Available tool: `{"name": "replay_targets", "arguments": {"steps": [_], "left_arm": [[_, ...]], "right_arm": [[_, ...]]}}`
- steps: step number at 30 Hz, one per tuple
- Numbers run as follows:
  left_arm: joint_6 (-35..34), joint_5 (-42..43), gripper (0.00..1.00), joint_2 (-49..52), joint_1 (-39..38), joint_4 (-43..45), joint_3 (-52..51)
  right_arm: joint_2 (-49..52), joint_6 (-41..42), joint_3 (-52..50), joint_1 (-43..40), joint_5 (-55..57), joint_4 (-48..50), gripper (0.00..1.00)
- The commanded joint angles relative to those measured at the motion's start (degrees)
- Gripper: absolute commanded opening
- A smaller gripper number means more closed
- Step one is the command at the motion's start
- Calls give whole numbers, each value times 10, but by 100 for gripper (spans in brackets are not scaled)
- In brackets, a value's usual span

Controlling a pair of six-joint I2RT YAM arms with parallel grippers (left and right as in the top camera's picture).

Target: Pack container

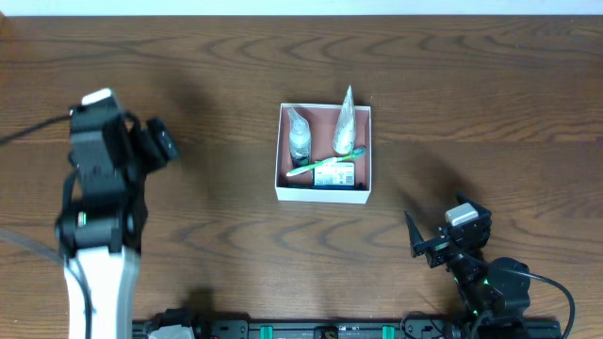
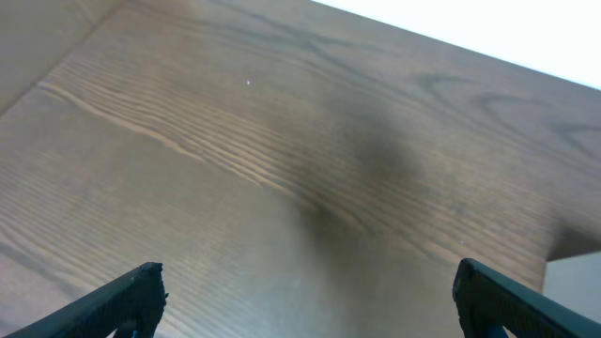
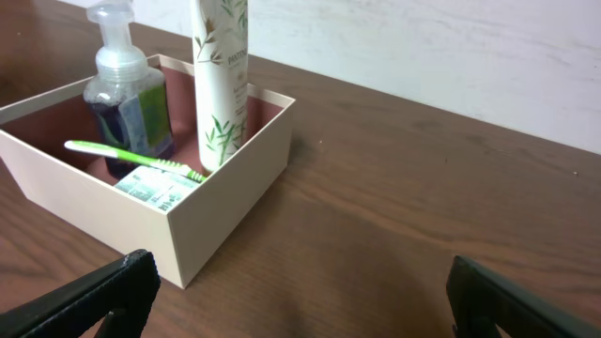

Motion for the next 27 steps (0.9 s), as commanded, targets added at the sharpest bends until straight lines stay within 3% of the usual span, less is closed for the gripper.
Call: {"name": "replay_targets", "arguments": {"steps": [1,8,12,27], "left_arm": [[-7,3,98,-82,-4,2,-63],[-7,7,98,-306,-4,39,-243],[17,53,98,-408,-4,47,-330],[14,70,98,-547,-4,47,-491]], "right_arm": [[-5,6,-4,1,3,2,99],[-5,6,-4,1,3,2,99],[-5,6,-4,1,4,2,99],[-5,6,-4,1,4,2,99]]}}
